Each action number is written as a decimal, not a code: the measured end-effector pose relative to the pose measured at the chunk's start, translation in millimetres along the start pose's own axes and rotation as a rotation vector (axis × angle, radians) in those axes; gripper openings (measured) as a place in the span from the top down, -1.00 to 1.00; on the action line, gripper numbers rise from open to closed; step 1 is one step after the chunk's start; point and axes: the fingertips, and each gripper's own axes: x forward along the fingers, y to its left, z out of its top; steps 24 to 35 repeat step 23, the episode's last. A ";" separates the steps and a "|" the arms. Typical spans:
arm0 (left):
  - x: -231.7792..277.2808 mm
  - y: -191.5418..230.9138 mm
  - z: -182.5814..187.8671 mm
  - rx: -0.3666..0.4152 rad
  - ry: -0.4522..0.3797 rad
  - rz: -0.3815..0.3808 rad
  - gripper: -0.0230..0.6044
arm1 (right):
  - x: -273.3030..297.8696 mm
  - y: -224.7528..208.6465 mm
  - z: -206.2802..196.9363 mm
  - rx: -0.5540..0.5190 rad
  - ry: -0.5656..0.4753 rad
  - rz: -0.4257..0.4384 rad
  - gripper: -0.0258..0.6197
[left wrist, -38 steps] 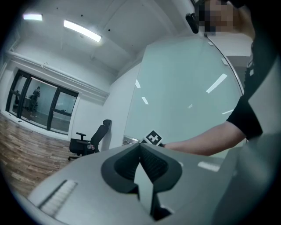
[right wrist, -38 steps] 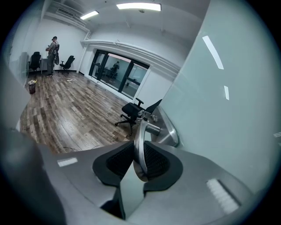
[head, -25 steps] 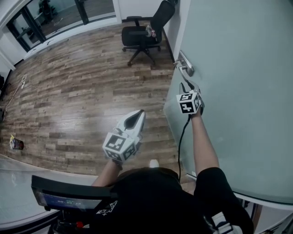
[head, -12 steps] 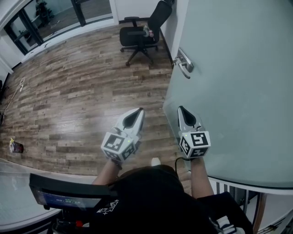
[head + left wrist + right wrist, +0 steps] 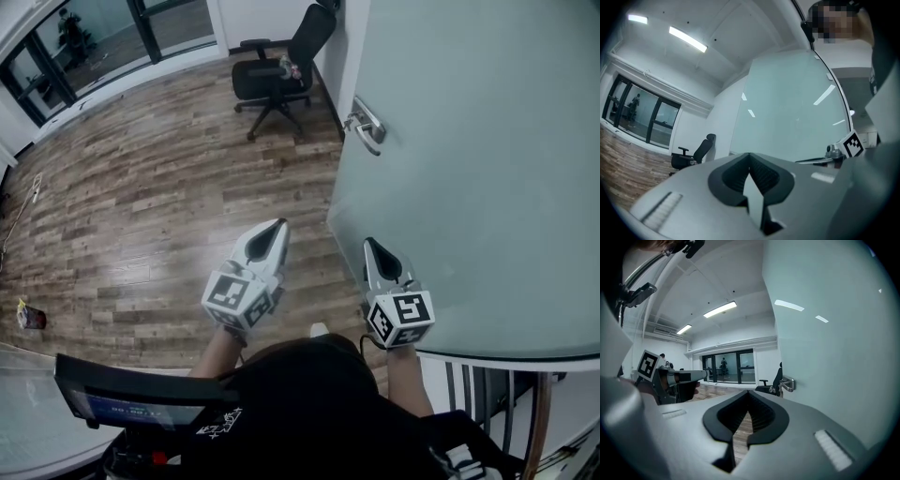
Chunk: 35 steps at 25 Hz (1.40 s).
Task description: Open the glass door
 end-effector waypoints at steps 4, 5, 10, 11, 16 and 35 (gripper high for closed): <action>2.1 -1.9 4.6 0.008 -0.016 -0.017 0.92 | -2.6 -5.0 5.4 -0.008 -0.005 -0.017 0.92; 2.0 -1.5 5.0 0.010 -0.017 -0.016 0.92 | -3.2 -5.9 5.7 -0.008 -0.003 -0.018 0.92; -0.6 1.2 6.6 0.009 -0.022 0.006 0.92 | -5.3 -7.4 4.0 -0.005 -0.007 -0.024 0.92; -1.0 1.5 6.3 0.009 -0.021 0.008 0.92 | -5.1 -7.5 4.8 -0.008 -0.009 -0.024 0.92; -0.2 0.1 3.3 0.013 -0.033 -0.012 0.92 | -2.6 -8.7 7.7 -0.017 -0.006 -0.014 0.92; -1.5 7.9 9.8 0.008 -0.014 0.034 0.92 | 1.7 -6.8 9.6 -0.020 0.001 -0.006 0.92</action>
